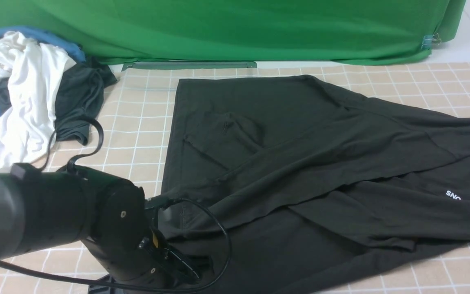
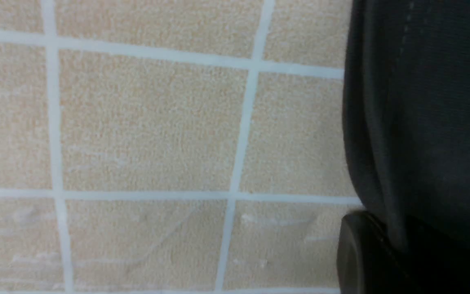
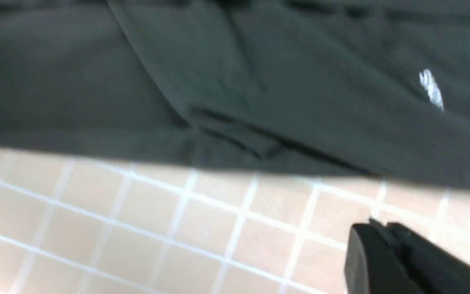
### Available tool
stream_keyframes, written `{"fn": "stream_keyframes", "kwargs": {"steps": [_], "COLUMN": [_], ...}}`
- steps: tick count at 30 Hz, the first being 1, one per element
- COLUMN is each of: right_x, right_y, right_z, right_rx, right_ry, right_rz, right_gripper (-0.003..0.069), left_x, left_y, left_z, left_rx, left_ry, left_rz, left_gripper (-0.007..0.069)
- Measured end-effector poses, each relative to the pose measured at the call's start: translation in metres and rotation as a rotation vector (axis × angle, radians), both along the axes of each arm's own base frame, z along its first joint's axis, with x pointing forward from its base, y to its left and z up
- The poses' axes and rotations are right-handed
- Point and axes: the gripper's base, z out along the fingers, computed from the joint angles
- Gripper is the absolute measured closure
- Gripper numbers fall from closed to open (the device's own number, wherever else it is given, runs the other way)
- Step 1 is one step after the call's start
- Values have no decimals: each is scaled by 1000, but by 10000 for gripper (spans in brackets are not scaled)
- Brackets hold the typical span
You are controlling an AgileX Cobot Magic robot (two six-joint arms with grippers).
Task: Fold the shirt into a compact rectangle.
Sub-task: 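Grasp the near edge of the shirt at its hem and shoulder corners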
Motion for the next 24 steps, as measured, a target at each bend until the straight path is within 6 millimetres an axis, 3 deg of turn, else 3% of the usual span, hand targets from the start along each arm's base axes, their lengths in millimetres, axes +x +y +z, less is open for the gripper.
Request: {"fn": "stream_keyframes", "kwargs": {"steps": [6, 13, 16, 22, 24], "right_x": [10, 39, 50, 55, 58], "right_y": [-6, -13, -28, -60, -69], "right_z": [-10, -57, -76, -83, -82], "right_rx": [-80, -109, -105, -53, 0], "right_ry": [31, 274, 366, 359, 313], "right_rz": [-16, -65, -148, -352, -436], "right_gripper": [634, 635, 635, 628, 566], "left_x": [1, 5, 4, 2, 3], "left_y": [24, 39, 39, 42, 44], "left_z": [28, 29, 29, 28, 28], "left_rx": [-21, 2, 9, 44, 63], "left_ry": [-70, -51, -44, -34, -41], "left_rz": [46, 15, -5, -39, -53], "left_gripper": [596, 596, 596, 596, 596]}}
